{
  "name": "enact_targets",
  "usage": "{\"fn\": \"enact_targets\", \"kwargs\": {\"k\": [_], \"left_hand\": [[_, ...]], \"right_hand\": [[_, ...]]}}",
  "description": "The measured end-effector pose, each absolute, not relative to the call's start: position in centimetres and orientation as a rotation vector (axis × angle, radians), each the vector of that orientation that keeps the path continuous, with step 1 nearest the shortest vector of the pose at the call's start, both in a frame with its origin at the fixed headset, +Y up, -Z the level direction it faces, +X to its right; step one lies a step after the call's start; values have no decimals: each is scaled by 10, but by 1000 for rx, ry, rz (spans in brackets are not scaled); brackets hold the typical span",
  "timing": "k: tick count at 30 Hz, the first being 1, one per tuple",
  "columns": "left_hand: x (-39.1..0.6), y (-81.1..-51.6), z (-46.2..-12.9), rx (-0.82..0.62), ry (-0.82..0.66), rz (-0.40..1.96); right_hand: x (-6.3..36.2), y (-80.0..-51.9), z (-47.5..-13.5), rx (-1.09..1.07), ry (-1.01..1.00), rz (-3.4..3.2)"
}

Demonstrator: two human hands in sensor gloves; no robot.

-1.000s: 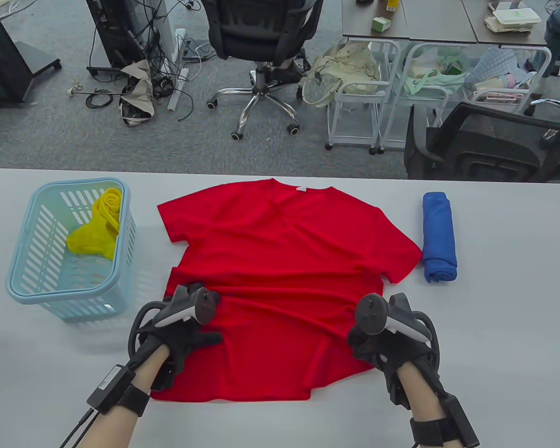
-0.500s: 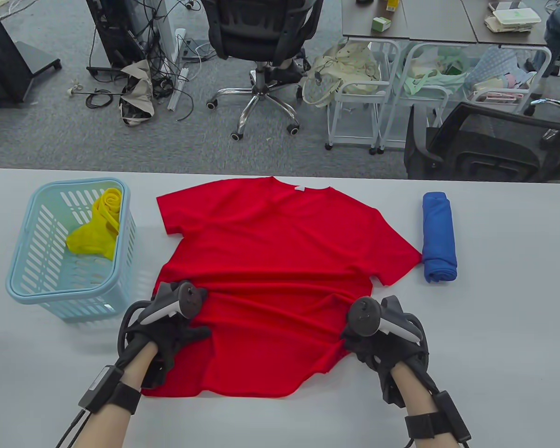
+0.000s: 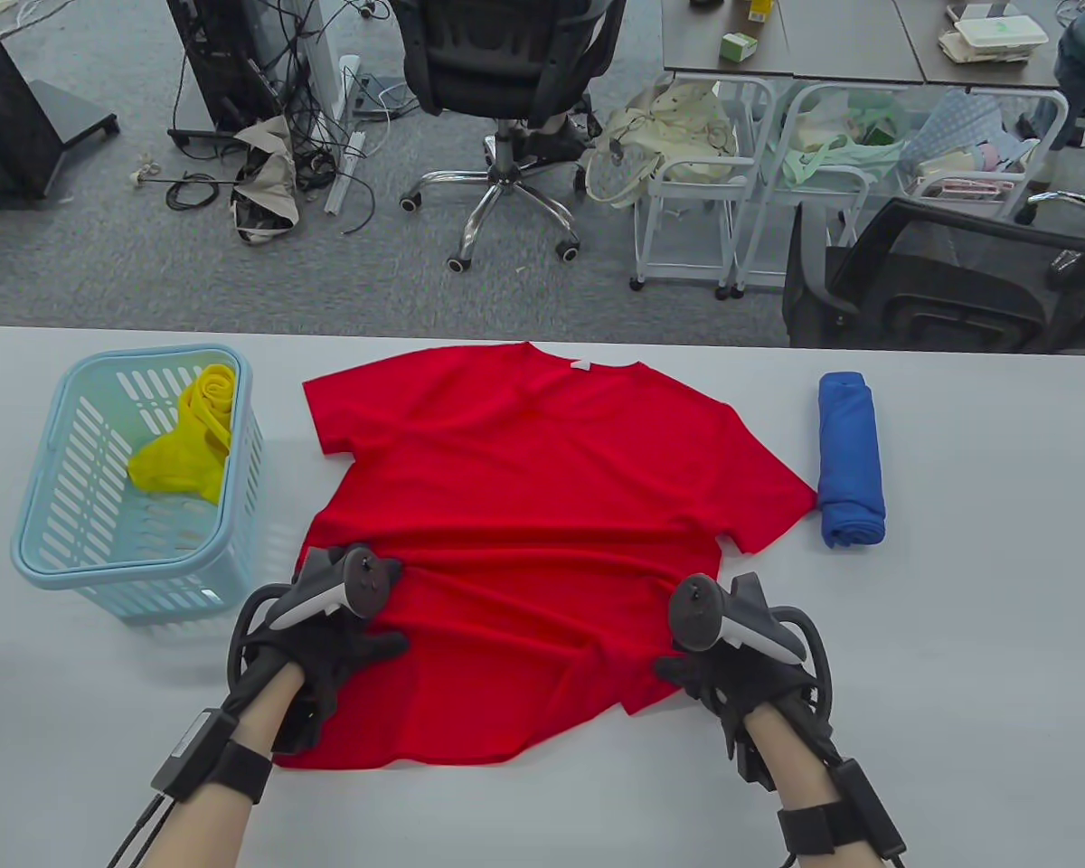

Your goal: Roll t-shirt into tight roll

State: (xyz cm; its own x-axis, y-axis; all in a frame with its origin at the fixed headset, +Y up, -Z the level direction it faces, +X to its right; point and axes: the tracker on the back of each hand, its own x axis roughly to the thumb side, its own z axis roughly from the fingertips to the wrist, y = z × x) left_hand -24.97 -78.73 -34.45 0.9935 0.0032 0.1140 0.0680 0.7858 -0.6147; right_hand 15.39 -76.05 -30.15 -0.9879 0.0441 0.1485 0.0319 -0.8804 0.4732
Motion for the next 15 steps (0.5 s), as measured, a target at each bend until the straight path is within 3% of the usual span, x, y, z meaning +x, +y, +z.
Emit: {"fn": "enact_targets", "kwargs": {"k": [10, 15], "left_hand": [[-249, -786, -343, -644, -118, -26], [-236, -774, -334, -598, -172, -78]], "right_hand": [[176, -748, -296, 84, 881, 3300], [174, -738, -295, 182, 803, 3117]]}}
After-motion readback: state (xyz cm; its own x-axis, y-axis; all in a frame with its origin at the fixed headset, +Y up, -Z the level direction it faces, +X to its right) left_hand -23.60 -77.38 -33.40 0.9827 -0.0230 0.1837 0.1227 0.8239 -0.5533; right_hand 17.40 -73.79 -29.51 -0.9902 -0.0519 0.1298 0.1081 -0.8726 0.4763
